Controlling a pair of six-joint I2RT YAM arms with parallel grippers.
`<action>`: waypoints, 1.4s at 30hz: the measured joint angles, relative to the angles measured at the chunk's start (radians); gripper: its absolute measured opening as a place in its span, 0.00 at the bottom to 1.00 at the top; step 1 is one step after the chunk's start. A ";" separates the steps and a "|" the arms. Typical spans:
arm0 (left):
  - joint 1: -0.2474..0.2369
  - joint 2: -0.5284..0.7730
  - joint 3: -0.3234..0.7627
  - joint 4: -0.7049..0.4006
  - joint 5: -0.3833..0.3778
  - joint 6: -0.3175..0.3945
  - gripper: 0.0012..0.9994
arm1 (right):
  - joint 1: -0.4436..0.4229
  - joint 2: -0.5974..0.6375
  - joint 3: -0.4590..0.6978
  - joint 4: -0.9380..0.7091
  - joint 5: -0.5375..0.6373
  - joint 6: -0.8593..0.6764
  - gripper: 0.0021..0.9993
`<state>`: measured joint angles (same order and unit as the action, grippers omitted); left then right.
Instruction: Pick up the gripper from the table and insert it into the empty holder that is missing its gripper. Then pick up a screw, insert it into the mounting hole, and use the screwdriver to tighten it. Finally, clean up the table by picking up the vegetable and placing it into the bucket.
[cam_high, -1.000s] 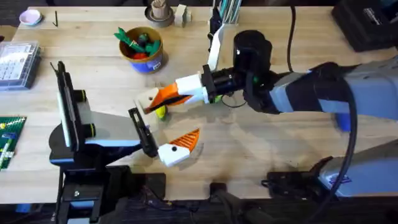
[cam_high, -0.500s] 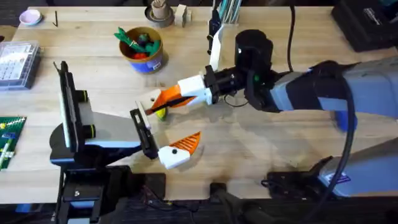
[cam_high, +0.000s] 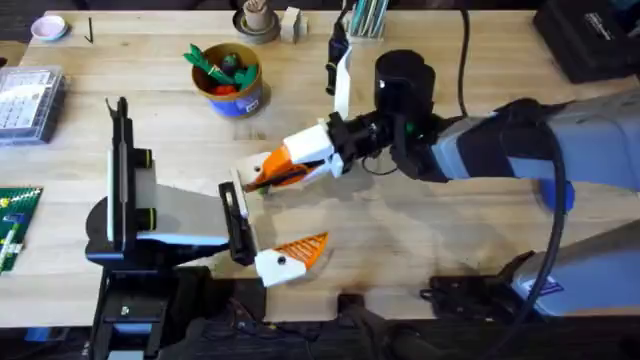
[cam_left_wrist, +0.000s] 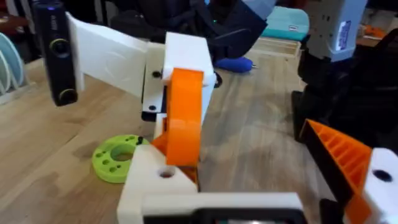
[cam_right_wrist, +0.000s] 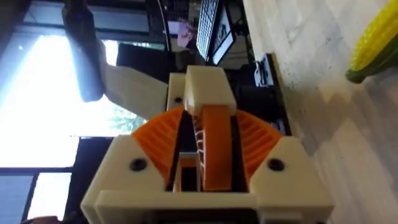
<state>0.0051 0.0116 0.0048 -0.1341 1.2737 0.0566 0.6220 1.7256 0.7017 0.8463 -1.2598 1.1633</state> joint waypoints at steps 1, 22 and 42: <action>-0.004 0.000 0.000 -0.002 0.013 0.000 0.99 | 0.010 0.002 0.000 0.002 -0.001 -0.002 0.49; -0.012 0.000 0.000 -0.009 0.048 0.008 0.99 | -0.102 0.009 0.000 0.002 -0.014 -0.080 0.91; -0.012 0.000 0.000 -0.009 0.048 0.008 0.99 | -0.510 0.009 0.125 -0.019 0.042 -0.382 0.91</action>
<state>-0.0071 0.0118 0.0048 -0.1434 1.3216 0.0643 0.1121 1.7346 0.8272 0.8276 -1.2174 0.7812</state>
